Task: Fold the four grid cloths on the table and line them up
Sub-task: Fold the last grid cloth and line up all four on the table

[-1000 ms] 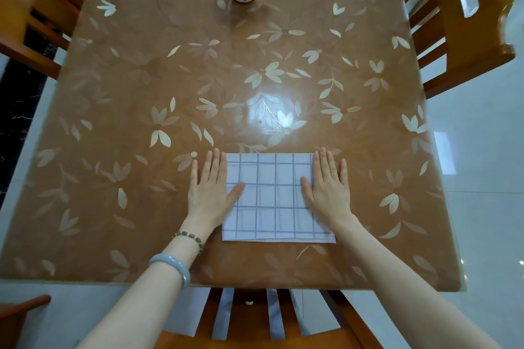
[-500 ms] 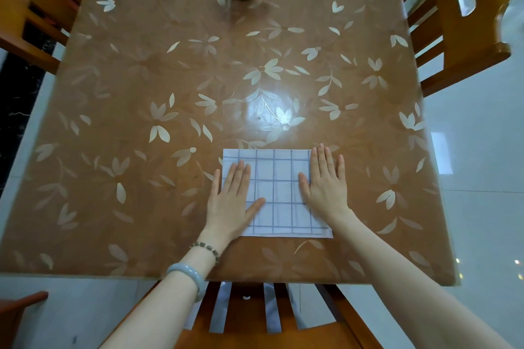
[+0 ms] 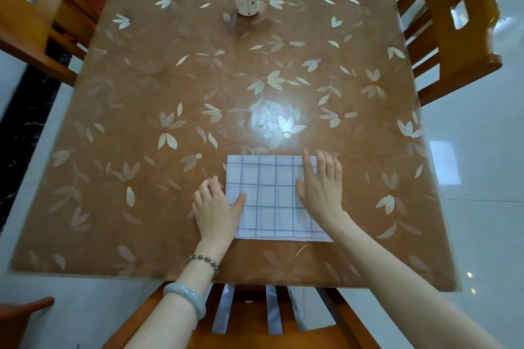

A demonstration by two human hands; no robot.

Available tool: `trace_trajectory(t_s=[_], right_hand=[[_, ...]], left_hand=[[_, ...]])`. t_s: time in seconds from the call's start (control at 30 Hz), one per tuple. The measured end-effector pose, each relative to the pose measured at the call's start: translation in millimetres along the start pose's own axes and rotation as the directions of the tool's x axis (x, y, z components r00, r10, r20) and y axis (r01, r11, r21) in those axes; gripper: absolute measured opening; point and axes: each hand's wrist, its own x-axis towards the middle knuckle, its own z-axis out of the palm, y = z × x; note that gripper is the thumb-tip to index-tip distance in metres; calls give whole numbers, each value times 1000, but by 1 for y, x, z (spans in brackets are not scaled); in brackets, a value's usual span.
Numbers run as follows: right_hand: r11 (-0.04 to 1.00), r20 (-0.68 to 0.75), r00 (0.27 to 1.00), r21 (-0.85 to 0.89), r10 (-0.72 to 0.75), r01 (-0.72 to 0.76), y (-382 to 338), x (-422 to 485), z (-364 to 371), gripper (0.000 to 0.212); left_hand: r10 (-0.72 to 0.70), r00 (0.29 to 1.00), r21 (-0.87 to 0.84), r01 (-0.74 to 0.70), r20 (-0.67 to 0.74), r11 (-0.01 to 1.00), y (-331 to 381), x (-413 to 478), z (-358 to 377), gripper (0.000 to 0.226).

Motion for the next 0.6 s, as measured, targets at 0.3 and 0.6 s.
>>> trace_trajectory(t_s=[0.3,0.6], right_hand=[[915,269,960,401,-75,-41,-30,-17,-3,51],[903,379,918,425,-113,-64,-25,-14,-10,65]], left_hand=[[-93,994,-135,100,60,986,15,4,-1,69],[-144,939,-498,292,313,816,8,12,-16,20]])
